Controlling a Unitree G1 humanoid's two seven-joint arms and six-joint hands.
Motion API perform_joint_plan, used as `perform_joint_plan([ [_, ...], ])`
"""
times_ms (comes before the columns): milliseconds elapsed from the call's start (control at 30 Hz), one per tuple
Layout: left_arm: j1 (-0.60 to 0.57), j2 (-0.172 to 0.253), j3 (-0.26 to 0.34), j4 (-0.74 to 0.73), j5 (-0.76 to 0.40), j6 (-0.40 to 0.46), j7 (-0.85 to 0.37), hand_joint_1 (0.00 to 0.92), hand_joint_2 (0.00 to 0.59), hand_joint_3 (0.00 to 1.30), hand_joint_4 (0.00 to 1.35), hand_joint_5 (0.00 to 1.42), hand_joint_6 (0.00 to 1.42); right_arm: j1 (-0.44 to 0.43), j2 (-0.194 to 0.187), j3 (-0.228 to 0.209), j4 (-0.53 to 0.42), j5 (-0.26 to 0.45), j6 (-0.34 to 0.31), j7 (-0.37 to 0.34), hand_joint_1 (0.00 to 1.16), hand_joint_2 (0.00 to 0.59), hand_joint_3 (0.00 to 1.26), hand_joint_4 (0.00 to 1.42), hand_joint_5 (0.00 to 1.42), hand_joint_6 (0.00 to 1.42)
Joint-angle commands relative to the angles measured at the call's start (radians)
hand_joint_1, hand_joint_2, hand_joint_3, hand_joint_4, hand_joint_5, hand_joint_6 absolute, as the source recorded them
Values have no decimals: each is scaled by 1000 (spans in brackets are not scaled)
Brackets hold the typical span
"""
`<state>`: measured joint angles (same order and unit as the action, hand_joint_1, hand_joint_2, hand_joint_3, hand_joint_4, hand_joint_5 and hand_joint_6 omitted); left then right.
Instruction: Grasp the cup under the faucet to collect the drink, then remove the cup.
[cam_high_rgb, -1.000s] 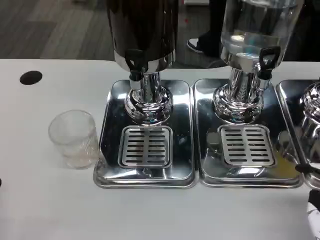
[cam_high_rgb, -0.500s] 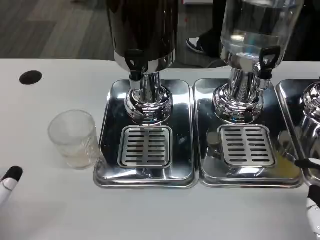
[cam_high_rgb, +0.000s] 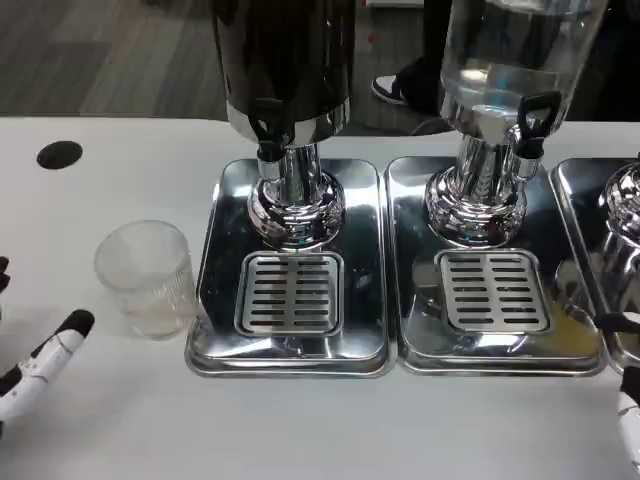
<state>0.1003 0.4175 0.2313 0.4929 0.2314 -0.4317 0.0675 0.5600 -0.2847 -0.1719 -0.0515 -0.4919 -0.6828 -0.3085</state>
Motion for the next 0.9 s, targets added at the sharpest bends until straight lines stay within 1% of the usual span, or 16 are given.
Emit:
perform_joint_plan([
  [33, -38, 18, -48, 9, 49, 55, 19, 287, 111, 0, 0, 0, 0, 6, -1, -11, -26, 21, -21, 3, 701, 558, 399, 327, 246, 158],
  [267, -74, 31, -113, 10, 101, 93, 33, 287, 111, 0, 0, 0, 0, 11, 2, -16, -48, 31, -29, 9, 699, 557, 399, 327, 246, 158],
  [467, -88, 34, -140, 7, 110, 101, 34, 290, 110, 0, 0, 0, 0, 16, 8, -16, -63, 33, -35, 12, 694, 553, 400, 327, 246, 158],
  [900, -105, 33, -156, -18, 103, 118, 28, 299, 109, 0, 0, 0, 0, 26, 14, -26, -67, 35, -50, 15, 685, 552, 400, 327, 260, 158],
])
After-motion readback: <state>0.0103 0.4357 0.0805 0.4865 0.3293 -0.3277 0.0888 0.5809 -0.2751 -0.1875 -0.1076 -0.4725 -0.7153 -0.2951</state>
